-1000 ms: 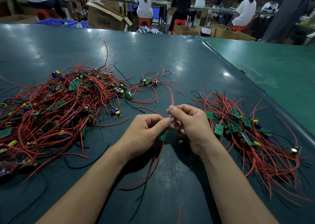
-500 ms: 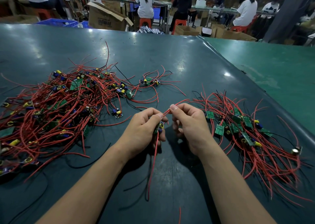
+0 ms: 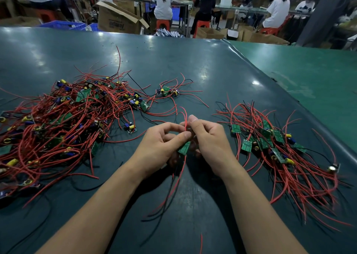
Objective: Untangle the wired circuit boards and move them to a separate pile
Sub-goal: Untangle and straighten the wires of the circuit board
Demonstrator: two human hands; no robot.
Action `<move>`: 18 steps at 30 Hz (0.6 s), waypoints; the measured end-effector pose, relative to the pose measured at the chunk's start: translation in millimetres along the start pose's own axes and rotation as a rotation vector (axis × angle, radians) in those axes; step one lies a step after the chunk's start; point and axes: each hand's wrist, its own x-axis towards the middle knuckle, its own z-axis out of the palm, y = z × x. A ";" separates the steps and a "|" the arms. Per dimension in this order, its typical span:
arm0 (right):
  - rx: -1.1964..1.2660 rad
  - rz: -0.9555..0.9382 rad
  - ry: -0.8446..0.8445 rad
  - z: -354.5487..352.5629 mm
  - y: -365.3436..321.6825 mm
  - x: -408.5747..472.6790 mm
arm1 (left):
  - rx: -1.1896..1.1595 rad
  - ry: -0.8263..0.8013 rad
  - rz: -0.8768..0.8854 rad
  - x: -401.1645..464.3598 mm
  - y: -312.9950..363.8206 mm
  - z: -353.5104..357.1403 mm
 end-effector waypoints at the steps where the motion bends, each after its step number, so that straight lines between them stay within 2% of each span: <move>1: -0.009 -0.022 -0.013 0.3 -0.7 -0.5 | 0.004 -0.007 0.003 0.1 -0.7 -0.3; 4: -0.039 -0.040 0.000 -2.1 -2.1 -1.2 | 0.017 -0.023 -0.010 -0.1 -2.5 0.1; 9: 0.094 0.099 -0.029 -5.4 -1.4 0.6 | 0.035 -0.013 -0.017 0.0 -2.6 1.4; 14: 0.060 0.069 -0.060 -4.4 1.7 0.1 | 0.154 -0.034 -0.007 -0.7 -2.6 3.5; 18: 0.136 0.074 -0.086 -4.8 0.4 0.2 | 0.074 -0.017 -0.007 -1.3 0.6 3.6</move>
